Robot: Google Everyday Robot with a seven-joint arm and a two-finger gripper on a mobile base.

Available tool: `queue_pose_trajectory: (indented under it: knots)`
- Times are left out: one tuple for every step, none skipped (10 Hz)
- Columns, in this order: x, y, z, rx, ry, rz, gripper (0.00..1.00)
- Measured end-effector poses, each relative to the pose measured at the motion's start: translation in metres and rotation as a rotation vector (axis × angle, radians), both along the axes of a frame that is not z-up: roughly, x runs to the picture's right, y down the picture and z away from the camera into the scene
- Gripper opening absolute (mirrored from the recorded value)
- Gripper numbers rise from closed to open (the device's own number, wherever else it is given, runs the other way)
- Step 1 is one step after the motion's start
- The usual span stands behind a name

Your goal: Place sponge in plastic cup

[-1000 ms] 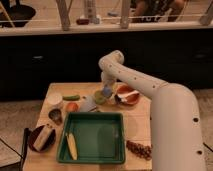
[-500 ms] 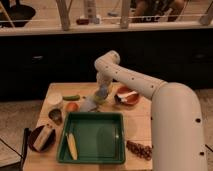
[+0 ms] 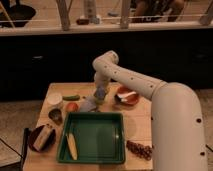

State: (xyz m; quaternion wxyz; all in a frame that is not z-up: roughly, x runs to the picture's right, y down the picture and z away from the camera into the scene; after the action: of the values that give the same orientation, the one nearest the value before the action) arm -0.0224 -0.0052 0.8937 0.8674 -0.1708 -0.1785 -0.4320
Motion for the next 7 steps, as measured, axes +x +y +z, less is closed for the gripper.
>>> queue_pose_trajectory:
  knots:
    - [-0.0014, 0.0006, -0.0004, -0.003, -0.007, -0.005, 0.32]
    - [-0.0022, 0.0011, -0.0006, -0.005, -0.009, -0.008, 0.41]
    - [-0.0033, 0.0016, -0.0005, -0.006, -0.011, -0.013, 0.52]
    - [-0.0038, 0.0026, 0.0001, -0.008, -0.012, -0.018, 0.62]
    - [-0.0044, 0.0031, 0.0002, -0.009, -0.012, -0.022, 0.7]
    - [-0.0051, 0.004, 0.0012, -0.011, -0.013, -0.028, 0.78]
    - [-0.0058, 0.004, 0.0018, -0.01, -0.013, -0.032, 0.8]
